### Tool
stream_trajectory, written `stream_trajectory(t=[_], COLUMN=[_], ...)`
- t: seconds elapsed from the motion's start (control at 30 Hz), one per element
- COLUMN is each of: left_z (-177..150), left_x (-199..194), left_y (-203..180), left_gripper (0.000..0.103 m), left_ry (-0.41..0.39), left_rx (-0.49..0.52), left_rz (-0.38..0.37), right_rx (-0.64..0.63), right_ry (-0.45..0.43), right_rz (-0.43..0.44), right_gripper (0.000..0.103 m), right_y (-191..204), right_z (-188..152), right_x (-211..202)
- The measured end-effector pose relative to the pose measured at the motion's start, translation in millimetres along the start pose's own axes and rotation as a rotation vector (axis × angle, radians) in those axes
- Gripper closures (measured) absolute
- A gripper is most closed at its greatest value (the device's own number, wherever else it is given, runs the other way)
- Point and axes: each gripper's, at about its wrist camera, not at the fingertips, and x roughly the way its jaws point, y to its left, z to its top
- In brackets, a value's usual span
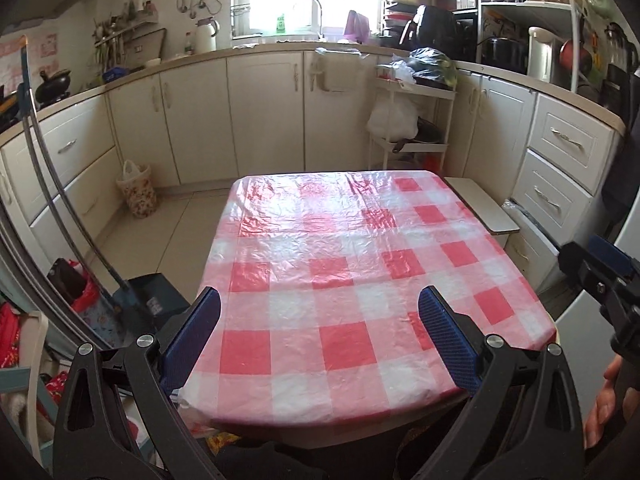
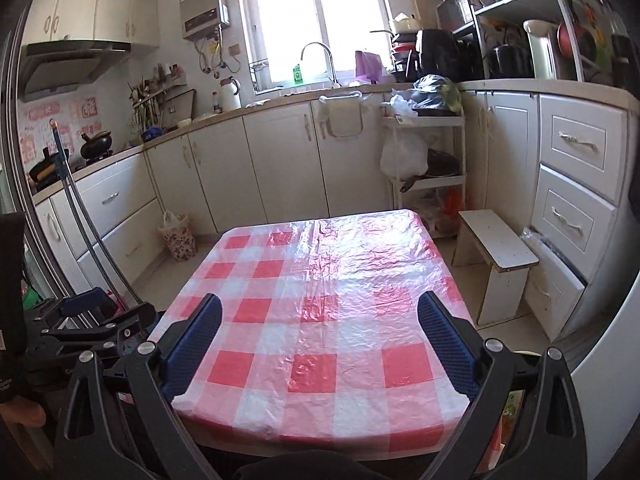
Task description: Collect trash
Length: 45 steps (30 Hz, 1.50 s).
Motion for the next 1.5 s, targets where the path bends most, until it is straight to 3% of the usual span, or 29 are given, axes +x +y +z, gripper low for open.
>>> stream_trajectory(t=[0.57,1.03,1.5], left_z=[-17,-16,-15], left_x=[-52,-66,-74], left_y=[-30,-18,-21], left_gripper=[0.007,0.007,0.007], left_ry=[-0.069,-0.103,-0.120], left_rx=[0.082,0.079,0.088], left_rz=[-0.009,0.059,0.062], right_rx=[-0.038,-0.044,-0.036], right_ry=[-0.067,-0.064,-0.077], right_rz=[-0.044,-0.043,-0.043], right_gripper=[0.007,0.007,0.007], right_y=[21,27,23], right_z=[-13,-14,-13], right_x=[-32,-37,-45])
